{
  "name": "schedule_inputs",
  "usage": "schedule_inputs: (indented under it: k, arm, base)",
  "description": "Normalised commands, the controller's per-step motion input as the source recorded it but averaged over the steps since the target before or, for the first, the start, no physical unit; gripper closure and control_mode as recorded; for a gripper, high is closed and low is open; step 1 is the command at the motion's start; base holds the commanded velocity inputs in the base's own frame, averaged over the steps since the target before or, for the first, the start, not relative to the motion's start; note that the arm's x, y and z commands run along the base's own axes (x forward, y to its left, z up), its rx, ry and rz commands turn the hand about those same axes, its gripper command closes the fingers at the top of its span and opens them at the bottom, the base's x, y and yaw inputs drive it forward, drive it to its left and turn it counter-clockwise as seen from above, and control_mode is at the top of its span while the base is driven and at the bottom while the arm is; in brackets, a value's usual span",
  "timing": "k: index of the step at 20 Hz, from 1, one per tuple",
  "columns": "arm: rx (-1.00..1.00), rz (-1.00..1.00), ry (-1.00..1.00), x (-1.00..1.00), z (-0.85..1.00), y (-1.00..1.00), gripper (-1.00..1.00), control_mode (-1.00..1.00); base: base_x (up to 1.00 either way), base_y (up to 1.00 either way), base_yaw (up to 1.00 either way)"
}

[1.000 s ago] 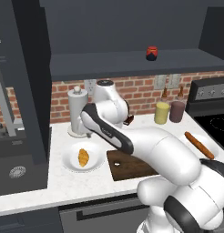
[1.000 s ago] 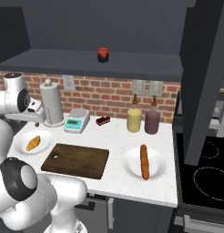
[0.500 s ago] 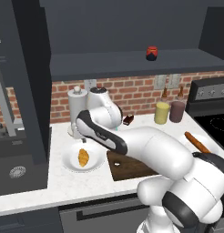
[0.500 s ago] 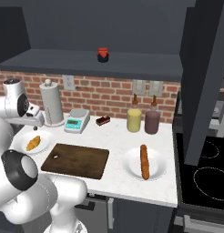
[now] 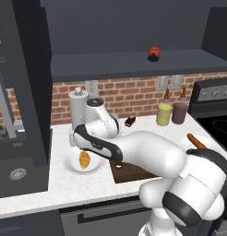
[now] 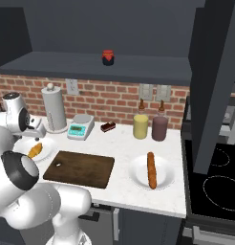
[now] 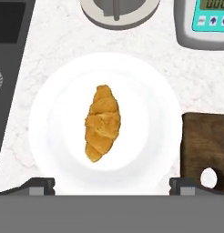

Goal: From the different types of pastries on the counter, select a croissant and place it on the cutting board. Then retrieve a jar of jam from the cabinet and place it alongside the croissant on the cutting board.

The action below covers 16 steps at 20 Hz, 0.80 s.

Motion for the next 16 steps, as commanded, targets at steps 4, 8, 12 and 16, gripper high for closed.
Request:
schedule_inputs:
  k: [4, 8, 12, 16]
  arm:
    - [0.00, 0.00, 0.00, 0.32, -0.22, 0.15, -1.00, -1.00]
    - [0.00, 0.00, 0.00, 0.29, -0.17, 0.02, -1.00, -1.00]
    - [0.00, 0.00, 0.00, 0.19, -0.30, 0.05, -1.00, -1.00]
    - [0.00, 0.00, 0.00, 0.04, -0.35, 0.05, -1.00, -1.00]
  base:
    - [0.00, 0.00, 0.00]
    - [0.00, 0.00, 0.00]
    - [0.00, 0.00, 0.00]
    - [0.00, 0.00, 0.00]
